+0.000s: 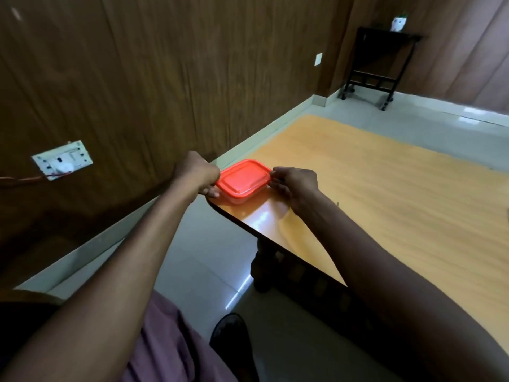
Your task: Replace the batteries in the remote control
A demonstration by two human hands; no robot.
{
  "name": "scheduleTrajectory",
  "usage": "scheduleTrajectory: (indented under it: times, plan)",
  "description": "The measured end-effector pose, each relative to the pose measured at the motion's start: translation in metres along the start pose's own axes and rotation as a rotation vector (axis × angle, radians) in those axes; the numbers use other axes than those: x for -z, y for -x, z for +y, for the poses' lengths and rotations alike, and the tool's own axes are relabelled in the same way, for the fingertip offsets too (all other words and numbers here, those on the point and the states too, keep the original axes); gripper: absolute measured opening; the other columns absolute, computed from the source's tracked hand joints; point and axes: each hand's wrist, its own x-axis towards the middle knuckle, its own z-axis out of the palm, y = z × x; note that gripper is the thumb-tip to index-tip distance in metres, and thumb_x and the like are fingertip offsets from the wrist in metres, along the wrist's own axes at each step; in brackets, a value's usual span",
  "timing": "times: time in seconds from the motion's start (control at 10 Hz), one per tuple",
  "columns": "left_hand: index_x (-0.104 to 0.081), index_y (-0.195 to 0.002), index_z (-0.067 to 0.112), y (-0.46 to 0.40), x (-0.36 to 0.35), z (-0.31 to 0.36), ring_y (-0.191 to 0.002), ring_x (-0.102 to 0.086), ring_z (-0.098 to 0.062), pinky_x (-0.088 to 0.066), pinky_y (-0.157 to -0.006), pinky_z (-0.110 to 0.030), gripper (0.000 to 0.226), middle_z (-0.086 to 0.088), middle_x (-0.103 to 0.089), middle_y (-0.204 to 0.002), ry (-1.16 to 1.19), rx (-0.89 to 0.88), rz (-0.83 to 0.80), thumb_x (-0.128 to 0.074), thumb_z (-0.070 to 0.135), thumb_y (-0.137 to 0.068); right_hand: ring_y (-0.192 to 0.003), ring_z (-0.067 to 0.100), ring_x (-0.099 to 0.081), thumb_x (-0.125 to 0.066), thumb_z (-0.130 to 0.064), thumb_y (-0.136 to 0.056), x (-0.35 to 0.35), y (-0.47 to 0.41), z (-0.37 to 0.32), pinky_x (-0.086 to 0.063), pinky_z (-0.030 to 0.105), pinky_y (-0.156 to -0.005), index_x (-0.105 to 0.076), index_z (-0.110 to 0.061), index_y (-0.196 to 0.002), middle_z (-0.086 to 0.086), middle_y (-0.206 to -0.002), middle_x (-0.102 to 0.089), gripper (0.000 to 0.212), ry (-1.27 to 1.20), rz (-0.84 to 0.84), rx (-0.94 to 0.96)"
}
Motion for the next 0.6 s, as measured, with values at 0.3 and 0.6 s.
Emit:
scheduleTrajectory:
  times: [0.3, 0.6]
  plan:
    - [-0.069, -0.100, -0.008, 0.007, 0.014, -0.005, -0.055, -0.072, -0.036, -0.063, -0.053, -0.037, 0.025, -0.026, -0.072, -0.096, -0.277, -0.079, 0.135, -0.059, 0.010, -0.085, -0.054, 0.021, -0.066, -0.075, 0.000, -0.080, -0.030, -0.003, 0.006, -0.064, 0.037, -0.070, -0.079, 0.001, -0.078, 0.017, -0.076, -0.075, 0.004, 0.086, -0.005, 0.000]
    - [-0.073, -0.106, 0.009, 0.023, 0.004, 0.003, -0.103, -0.067, -0.039, -0.047, -0.078, -0.037, 0.032, -0.017, -0.070, -0.111, -0.559, -0.237, 0.290, -0.067, 0.035, -0.087, -0.074, 0.026, -0.076, -0.076, -0.007, -0.084, -0.012, 0.008, -0.002, -0.064, 0.040, -0.081, -0.080, -0.004, -0.082, 0.012, -0.083, -0.078, 0.005, 0.109, -0.009, 0.092]
